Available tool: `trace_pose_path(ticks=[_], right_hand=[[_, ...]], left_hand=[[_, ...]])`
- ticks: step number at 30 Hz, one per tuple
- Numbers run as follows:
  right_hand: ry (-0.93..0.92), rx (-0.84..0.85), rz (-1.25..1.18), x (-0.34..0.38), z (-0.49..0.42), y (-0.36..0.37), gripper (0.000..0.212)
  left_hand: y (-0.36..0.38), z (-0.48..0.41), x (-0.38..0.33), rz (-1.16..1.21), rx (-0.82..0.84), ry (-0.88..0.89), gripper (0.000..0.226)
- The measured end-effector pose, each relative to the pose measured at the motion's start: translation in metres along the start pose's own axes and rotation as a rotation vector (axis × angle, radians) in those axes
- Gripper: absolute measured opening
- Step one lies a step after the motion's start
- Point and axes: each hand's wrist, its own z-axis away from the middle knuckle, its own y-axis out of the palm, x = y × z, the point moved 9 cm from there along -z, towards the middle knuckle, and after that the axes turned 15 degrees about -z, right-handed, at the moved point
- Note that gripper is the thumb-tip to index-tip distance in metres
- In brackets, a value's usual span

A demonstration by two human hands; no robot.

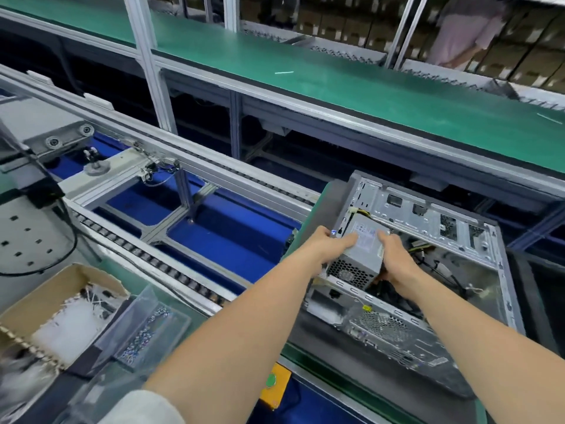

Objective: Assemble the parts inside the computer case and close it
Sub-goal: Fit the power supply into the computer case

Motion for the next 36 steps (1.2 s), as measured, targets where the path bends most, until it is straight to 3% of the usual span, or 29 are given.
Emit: trace_pose_path(ticks=[7,12,17,26,30,32,34,36], right_hand=[[-0.013,-0.031,-0.01,-0.002,-0.002,-0.003,0.074],[-0.053,-0.064,-0.032,-0.003,-0.001,-0.007,0.063],[-0.101,-0.04,-0.098,0.0,0.01,-0.006,0.031],[-0.16,0.06,0.089,0.009,0.011,0.007,0.037],[-0.149,0.032,0.032,0.007,0.007,0.003,0.04],[-0.038,0.063,0.002,0.002,0.008,0.008,0.057],[0.09,0.112,0.071,-0.002,0.011,0.013,0.106],[0.165,0.148,0.068,-0.002,0.015,0.014,0.129]], left_hand=[[-0.002,-0.002,0.0,-0.024,-0.023,-0.028,0.094],[0.0,-0.006,-0.001,-0.05,-0.022,-0.031,0.099],[-0.002,-0.007,-0.002,-0.106,-0.059,-0.007,0.1],[0.003,0.002,0.007,0.067,0.073,-0.13,0.091],[0.005,-0.003,0.007,0.067,0.075,-0.139,0.088],[0.005,-0.006,0.009,0.087,0.078,-0.147,0.084],[0.006,-0.009,0.012,0.095,0.078,-0.148,0.081],[0.006,-0.008,0.012,0.121,0.084,-0.125,0.079]])
